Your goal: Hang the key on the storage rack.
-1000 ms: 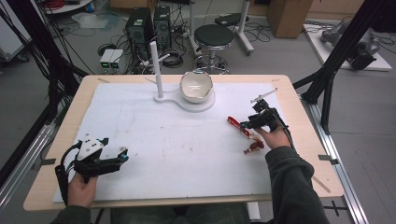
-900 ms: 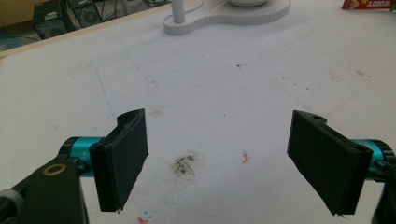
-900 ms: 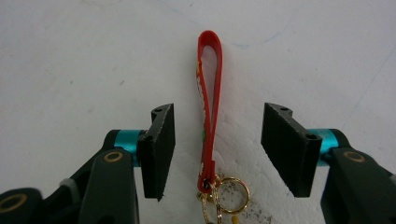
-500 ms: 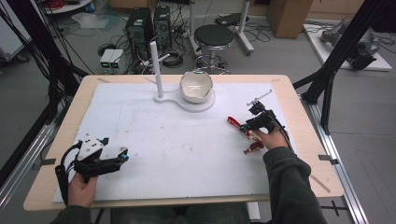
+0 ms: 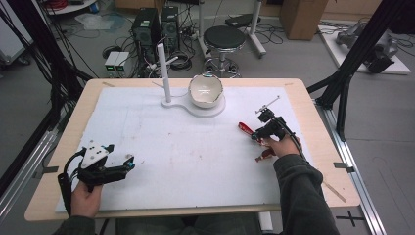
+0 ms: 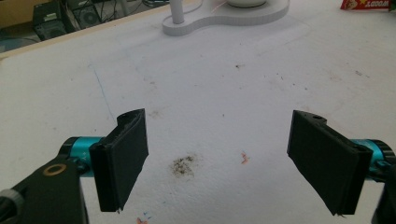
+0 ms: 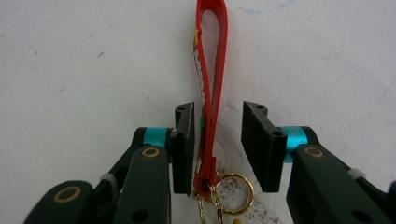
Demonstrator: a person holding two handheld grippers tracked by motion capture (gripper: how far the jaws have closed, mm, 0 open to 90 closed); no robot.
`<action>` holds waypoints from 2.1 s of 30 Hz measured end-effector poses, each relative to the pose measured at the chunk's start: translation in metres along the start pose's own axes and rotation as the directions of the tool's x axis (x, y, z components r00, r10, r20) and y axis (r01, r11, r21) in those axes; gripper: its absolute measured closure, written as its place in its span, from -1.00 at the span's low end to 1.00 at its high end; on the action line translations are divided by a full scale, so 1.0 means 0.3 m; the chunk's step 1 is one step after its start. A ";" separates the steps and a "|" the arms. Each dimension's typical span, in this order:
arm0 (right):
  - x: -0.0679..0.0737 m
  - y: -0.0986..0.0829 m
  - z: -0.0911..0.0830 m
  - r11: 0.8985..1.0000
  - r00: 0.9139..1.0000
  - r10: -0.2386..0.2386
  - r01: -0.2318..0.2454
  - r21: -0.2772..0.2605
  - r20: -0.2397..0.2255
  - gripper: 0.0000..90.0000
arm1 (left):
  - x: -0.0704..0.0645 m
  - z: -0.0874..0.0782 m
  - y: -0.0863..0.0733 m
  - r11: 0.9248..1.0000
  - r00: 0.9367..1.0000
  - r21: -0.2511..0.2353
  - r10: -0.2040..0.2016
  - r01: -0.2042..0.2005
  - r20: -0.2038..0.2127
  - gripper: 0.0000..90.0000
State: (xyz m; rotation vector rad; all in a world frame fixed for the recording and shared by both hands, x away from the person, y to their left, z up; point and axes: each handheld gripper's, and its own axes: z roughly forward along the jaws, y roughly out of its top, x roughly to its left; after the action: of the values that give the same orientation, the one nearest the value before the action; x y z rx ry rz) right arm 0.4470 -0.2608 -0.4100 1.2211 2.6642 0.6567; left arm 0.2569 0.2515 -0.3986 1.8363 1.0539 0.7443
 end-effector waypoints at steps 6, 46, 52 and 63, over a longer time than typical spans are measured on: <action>0.008 0.003 0.012 1.000 1.000 -0.010 0.010 0.018 0.003 0.59 | -0.001 0.000 0.000 1.000 1.000 0.000 0.002 -0.002 0.002 -0.54; 0.040 -0.016 -0.119 0.985 0.996 -0.028 0.013 -0.169 -0.085 0.90 | -0.003 0.000 0.001 1.000 1.000 -0.004 0.002 -0.002 -0.002 -0.54; 0.044 -0.024 -0.150 0.977 0.995 -0.037 0.016 -0.211 -0.095 0.90 | -0.004 0.000 0.001 1.000 1.000 -0.002 0.001 -0.001 -0.002 -0.54; 0.071 -0.016 -0.193 0.962 0.993 -0.064 0.036 -0.272 -0.098 0.90 | -0.004 -0.001 0.001 1.000 1.000 -0.002 0.002 -0.002 -0.004 -0.54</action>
State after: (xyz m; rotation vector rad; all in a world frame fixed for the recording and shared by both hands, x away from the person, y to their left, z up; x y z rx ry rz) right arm 0.4122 -0.2668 -0.3590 1.0692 2.5672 1.0625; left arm 0.2562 0.2506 -0.3982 1.8348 1.0539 0.7507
